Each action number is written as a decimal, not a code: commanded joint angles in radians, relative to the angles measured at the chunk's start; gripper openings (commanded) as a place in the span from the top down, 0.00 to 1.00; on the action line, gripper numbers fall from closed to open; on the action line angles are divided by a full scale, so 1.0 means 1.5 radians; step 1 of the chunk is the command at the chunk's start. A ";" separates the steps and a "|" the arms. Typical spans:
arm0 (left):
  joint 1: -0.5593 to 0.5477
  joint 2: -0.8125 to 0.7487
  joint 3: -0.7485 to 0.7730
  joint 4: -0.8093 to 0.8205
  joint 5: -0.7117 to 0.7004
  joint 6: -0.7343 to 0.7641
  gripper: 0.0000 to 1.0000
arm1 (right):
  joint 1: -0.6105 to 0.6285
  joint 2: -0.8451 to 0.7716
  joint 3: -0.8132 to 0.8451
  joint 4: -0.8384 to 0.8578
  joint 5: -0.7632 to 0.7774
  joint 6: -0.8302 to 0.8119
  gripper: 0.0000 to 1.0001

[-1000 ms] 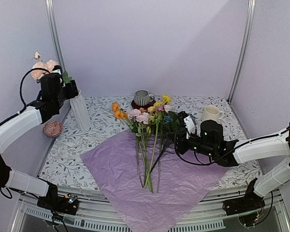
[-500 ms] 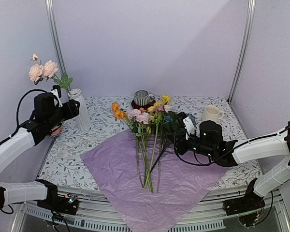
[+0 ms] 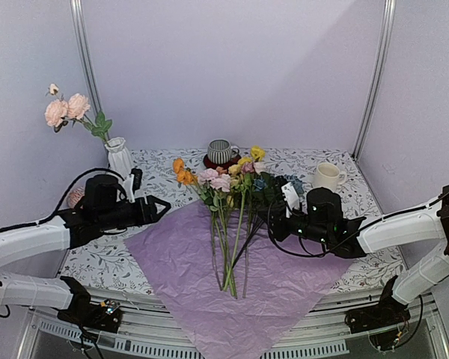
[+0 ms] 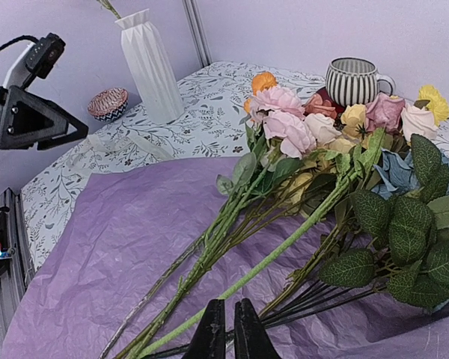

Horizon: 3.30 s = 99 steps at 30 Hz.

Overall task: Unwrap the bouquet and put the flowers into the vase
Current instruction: Adjust the fake flower with the flattened wrapping paper.

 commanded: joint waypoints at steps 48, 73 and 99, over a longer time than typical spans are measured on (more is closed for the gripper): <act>-0.207 0.559 0.222 0.263 0.034 -0.115 0.87 | -0.003 0.003 0.016 0.006 -0.010 0.004 0.91; -0.203 0.576 0.244 0.217 0.013 -0.115 0.74 | -0.003 0.009 0.022 -0.004 0.009 -0.005 0.91; -0.195 0.557 0.252 0.218 0.027 -0.100 0.82 | -0.003 0.020 0.026 -0.004 0.004 -0.005 0.91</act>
